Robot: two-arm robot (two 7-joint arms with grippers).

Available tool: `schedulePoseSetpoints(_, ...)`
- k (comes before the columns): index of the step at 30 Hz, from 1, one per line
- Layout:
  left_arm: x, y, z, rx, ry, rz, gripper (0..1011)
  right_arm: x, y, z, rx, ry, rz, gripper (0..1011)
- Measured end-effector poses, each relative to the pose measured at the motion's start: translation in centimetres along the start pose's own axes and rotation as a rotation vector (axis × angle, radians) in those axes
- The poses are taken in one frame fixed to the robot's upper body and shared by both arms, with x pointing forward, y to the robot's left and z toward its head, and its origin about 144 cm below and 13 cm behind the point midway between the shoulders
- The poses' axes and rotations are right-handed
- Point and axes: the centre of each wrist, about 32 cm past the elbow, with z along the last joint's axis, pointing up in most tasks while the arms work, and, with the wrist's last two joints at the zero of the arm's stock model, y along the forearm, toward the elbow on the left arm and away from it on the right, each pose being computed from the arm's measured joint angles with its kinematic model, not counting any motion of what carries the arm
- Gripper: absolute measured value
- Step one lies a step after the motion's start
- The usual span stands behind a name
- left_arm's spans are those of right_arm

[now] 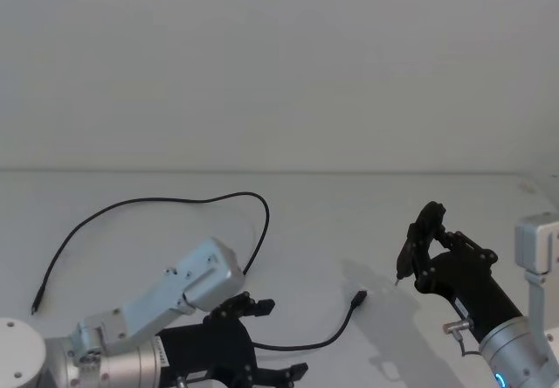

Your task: Pick up the data cable with the one hand.

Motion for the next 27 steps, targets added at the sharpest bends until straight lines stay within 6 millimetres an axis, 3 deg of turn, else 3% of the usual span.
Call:
schedulePoseSetpoints(15, -1.1, -1.6, 0.5, 0.058, 0.023, 0.081, 1001, 0.0, 0.0, 0.0, 0.000, 0.000, 0.000, 279)
schedulePoseSetpoints(27, -1.8, -4.2, 0.2, 0.087, 0.089, 0.147, 1001, 0.0, 0.0, 0.0, 0.000, 0.000, 0.000, 279)
